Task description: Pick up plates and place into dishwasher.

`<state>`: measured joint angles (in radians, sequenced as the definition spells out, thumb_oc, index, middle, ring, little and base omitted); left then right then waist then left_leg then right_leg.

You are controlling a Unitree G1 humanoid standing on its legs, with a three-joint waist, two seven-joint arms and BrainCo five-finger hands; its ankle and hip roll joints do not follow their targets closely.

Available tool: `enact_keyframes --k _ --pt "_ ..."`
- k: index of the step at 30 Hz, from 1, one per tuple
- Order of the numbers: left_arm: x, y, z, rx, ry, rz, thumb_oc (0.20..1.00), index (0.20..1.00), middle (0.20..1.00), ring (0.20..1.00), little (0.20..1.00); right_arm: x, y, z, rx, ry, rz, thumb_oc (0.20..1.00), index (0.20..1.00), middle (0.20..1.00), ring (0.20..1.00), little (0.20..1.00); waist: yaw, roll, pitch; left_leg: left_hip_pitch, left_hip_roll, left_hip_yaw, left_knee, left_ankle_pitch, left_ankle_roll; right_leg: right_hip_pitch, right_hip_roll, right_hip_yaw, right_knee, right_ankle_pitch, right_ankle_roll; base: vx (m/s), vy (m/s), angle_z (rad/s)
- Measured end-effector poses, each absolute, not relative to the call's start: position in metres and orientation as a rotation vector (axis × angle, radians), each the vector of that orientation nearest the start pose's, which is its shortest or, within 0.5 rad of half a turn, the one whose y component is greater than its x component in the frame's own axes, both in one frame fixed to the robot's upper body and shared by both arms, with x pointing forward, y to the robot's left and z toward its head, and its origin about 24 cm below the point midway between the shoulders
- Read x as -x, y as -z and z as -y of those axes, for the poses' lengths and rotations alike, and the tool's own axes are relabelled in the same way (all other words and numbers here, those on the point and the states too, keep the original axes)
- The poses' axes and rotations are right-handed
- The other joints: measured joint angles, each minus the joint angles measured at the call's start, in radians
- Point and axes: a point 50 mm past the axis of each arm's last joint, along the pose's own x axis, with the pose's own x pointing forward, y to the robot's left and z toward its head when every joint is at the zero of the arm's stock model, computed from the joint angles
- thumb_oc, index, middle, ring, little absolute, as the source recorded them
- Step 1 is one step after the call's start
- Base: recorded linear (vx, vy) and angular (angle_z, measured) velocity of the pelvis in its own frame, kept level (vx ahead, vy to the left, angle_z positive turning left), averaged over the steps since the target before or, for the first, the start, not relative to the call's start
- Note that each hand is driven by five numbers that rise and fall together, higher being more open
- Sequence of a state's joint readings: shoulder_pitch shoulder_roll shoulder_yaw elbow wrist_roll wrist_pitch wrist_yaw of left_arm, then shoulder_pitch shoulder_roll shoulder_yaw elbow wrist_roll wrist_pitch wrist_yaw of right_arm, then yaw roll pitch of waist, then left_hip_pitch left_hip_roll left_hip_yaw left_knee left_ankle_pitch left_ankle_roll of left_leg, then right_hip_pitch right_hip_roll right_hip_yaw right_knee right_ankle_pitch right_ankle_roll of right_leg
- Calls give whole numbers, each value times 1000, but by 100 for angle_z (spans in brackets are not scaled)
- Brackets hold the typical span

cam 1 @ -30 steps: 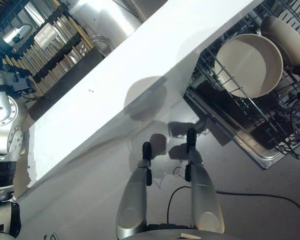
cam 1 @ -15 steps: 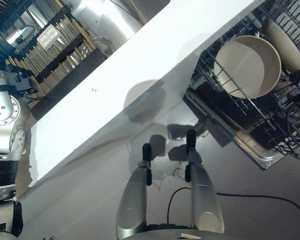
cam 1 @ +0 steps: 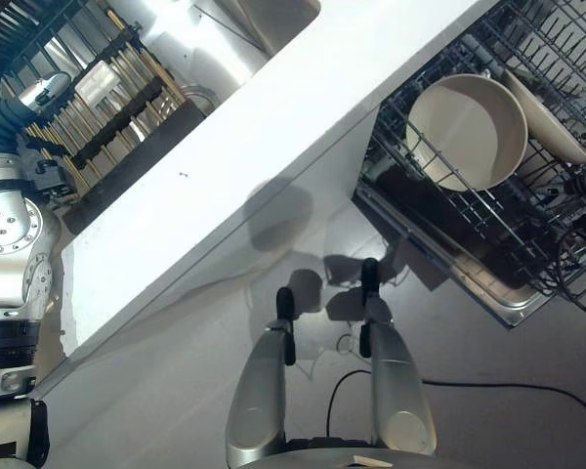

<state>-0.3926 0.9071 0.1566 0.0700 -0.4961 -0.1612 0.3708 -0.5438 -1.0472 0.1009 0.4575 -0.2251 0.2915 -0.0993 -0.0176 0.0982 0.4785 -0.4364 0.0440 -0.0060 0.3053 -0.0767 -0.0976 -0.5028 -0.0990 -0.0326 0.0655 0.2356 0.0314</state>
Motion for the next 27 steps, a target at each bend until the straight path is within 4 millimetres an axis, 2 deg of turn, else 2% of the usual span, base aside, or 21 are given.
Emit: enact_keyframes --k 8,12,17,22,27 --pt "-273 -241 -328 -233 -486 599 1000 1000 1000 1000 1000 -294 -229 371 1101 665 10 1000 1000 1000 1000 1000 -24 -13 -7 42 6 7 -8 -7 -3 32 8 10 1 -8 -3 -11 12 -4" --pt "-271 -236 -331 -216 -502 589 1000 1000 1000 1000 1000 -290 -219 368 1047 695 32 1000 1000 1000 1000 1000 -35 -28 -34 55 7 19 -22 -7 -3 31 10 21 0 -12 -4 -23 43 -8" --pt "-270 -220 -332 -200 -510 545 1000 1000 1000 1000 1000 -283 -214 359 945 786 132 1000 1000 1000 1000 1000 -50 -24 -58 80 4 47 -48 -5 1 29 9 46 -1 -18 -3 -30 105 -12" --pt "-265 -186 -331 -117 -559 492 1000 1000 1000 1000 1000 -268 -194 343 780 891 271 1000 1000 1000 1000 1000 -59 24 -91 112 -1 71 -94 -1 8 29 8 67 0 -23 7 -10 200 -12" --pt "-255 -152 -328 -42 -612 432 1000 1000 1000 1000 1000 -264 -182 334 687 934 339 1000 1000 1000 1000 1000 -79 71 -120 168 -19 115 -169 14 22 27 1 112 1 -33 20 0 247 -20"
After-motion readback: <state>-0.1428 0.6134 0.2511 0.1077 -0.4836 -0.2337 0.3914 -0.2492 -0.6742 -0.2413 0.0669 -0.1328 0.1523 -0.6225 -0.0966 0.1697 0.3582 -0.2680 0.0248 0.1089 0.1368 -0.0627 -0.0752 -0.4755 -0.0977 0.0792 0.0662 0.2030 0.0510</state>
